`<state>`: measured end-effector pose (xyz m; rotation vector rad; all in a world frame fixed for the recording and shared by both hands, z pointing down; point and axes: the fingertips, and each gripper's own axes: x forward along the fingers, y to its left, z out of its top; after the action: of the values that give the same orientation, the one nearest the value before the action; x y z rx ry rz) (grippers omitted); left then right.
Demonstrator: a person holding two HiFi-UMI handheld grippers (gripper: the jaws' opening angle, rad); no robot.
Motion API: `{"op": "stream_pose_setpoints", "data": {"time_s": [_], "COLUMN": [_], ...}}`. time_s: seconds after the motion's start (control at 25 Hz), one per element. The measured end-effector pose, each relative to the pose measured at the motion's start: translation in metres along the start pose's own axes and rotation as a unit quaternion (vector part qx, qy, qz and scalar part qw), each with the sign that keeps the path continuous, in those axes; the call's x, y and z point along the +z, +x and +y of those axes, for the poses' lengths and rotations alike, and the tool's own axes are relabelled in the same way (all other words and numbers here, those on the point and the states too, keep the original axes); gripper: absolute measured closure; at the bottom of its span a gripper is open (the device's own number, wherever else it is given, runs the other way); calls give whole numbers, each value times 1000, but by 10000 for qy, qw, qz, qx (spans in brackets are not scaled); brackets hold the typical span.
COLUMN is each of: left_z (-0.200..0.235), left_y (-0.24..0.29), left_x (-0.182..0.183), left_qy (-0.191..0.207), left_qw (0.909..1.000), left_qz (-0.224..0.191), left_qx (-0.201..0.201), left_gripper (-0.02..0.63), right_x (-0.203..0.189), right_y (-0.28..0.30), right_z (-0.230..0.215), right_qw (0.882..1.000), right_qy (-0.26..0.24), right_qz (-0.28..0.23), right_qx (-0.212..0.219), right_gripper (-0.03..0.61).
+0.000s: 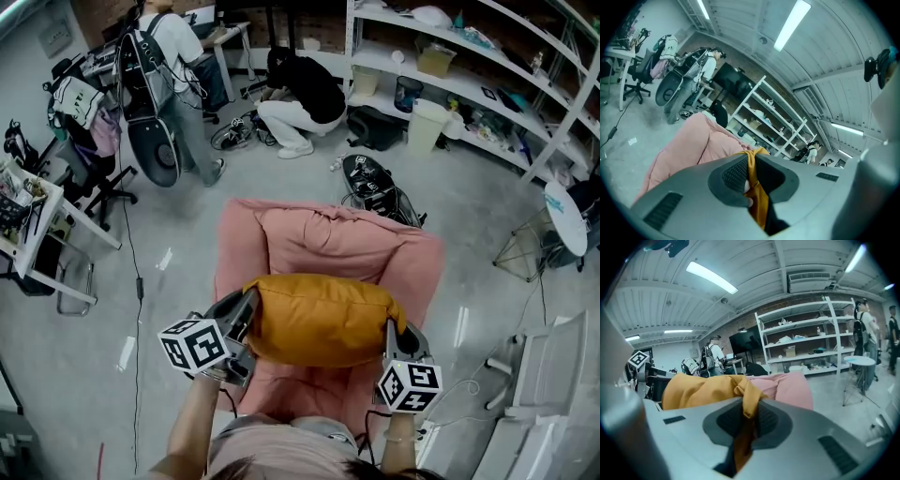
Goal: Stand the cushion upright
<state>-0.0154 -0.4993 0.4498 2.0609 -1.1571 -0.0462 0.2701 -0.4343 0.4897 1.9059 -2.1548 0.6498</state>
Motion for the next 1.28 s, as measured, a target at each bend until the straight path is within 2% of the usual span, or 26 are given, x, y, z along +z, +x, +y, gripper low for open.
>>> {"op": "stream_pose_setpoints", "data": {"time_s": [0.64, 1.28], "left_z": [7, 23], "left_y": [57, 113], "left_x": [33, 53], "left_qy": [-120, -182], "left_qw": [9998, 9998], "left_qz": [-6, 93], "left_qx": [-135, -14], "left_gripper": [583, 575], "right_x": [26, 41], "right_y": [44, 95], "right_z": [-21, -42], "right_qw": [9991, 9976], "right_qy": [389, 658], "right_qz": [-165, -147], "right_qx": [-83, -176], "right_gripper": [538, 538]}}
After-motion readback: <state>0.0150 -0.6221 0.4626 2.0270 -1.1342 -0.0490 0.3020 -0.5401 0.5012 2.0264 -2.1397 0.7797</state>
